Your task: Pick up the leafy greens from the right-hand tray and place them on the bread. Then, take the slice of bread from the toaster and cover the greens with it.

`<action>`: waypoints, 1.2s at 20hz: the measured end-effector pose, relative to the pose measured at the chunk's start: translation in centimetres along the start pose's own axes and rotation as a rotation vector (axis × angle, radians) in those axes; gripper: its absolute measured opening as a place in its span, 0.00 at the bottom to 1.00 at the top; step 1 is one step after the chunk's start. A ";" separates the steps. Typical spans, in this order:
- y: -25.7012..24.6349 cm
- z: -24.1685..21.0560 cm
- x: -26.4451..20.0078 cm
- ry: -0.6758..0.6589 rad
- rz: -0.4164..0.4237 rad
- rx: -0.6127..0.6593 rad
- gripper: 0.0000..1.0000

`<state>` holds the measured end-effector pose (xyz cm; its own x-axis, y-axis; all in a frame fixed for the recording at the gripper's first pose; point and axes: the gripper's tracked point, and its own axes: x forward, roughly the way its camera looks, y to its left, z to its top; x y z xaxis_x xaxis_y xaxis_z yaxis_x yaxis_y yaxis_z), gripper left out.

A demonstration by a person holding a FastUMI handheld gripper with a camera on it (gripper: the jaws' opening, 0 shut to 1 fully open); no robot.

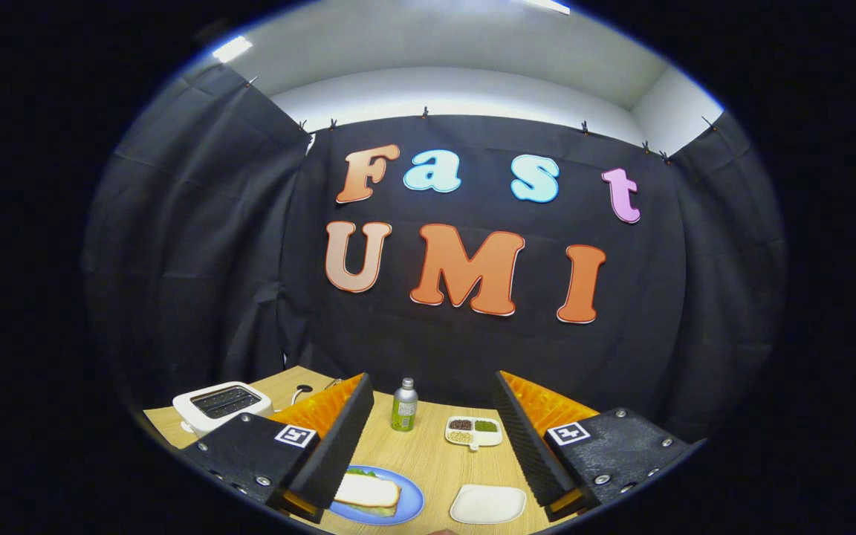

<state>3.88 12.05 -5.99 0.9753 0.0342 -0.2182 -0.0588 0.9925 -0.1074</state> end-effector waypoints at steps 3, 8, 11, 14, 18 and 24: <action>-1.3 -0.1 -0.9 -0.024 0.019 0.013 0.99; -4.9 -0.8 -0.8 -0.016 0.015 0.030 0.99; -6.3 0.1 -1.2 -0.040 0.025 0.067 0.99; -7.3 1.6 -2.2 -0.065 0.030 0.070 0.99; -6.7 3.6 -3.5 -0.079 0.091 0.078 0.99; -6.6 5.8 -3.8 -0.119 0.082 0.062 0.99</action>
<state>1.77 6.04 1.21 0.9863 0.1258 -0.1069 -0.1299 0.9910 -0.0328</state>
